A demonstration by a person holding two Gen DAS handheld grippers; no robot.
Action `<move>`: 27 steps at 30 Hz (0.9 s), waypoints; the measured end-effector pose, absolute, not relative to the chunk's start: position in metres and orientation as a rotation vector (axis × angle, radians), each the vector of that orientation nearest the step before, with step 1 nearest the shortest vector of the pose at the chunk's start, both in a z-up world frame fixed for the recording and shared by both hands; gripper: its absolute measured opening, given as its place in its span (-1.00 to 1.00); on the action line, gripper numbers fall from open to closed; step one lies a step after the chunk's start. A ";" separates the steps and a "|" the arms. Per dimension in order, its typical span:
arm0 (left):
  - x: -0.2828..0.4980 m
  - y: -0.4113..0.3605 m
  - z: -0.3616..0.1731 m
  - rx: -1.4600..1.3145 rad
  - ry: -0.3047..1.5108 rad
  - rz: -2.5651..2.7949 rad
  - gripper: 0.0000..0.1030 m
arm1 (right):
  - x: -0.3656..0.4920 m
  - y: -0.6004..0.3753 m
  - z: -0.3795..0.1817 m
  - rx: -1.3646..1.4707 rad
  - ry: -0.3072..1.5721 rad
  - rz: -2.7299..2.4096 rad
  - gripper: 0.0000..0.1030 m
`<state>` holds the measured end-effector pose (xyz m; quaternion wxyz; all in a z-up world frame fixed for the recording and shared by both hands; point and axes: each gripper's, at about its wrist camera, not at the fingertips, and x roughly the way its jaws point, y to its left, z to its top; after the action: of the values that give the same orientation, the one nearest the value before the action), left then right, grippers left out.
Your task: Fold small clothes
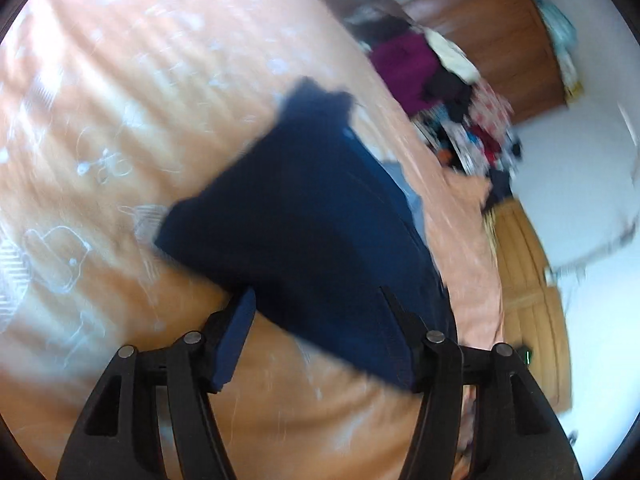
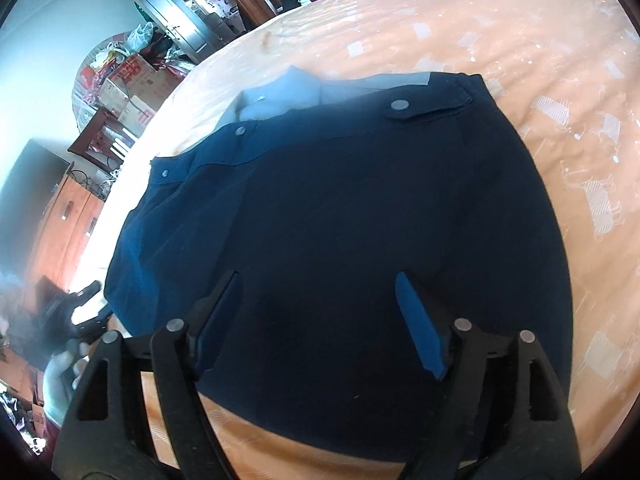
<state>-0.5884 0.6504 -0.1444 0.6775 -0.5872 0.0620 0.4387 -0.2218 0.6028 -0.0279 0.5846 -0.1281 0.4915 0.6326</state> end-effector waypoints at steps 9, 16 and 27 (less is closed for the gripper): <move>-0.586 0.626 -0.142 -1.291 0.133 1.143 0.17 | -0.222 0.595 -0.034 -0.272 1.169 1.474 0.53; -0.601 0.651 -0.151 -1.280 0.150 1.146 0.20 | -0.226 0.592 -0.037 -0.248 1.158 1.478 0.60; -0.600 0.673 -0.152 -1.227 0.062 1.140 -0.95 | -0.233 0.593 -0.038 -0.280 1.138 1.478 0.64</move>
<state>-0.6002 0.6734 -0.1519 0.6690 -0.5442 0.0275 0.5055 -0.2333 0.5931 -0.0376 0.5875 -0.1202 0.4882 0.6341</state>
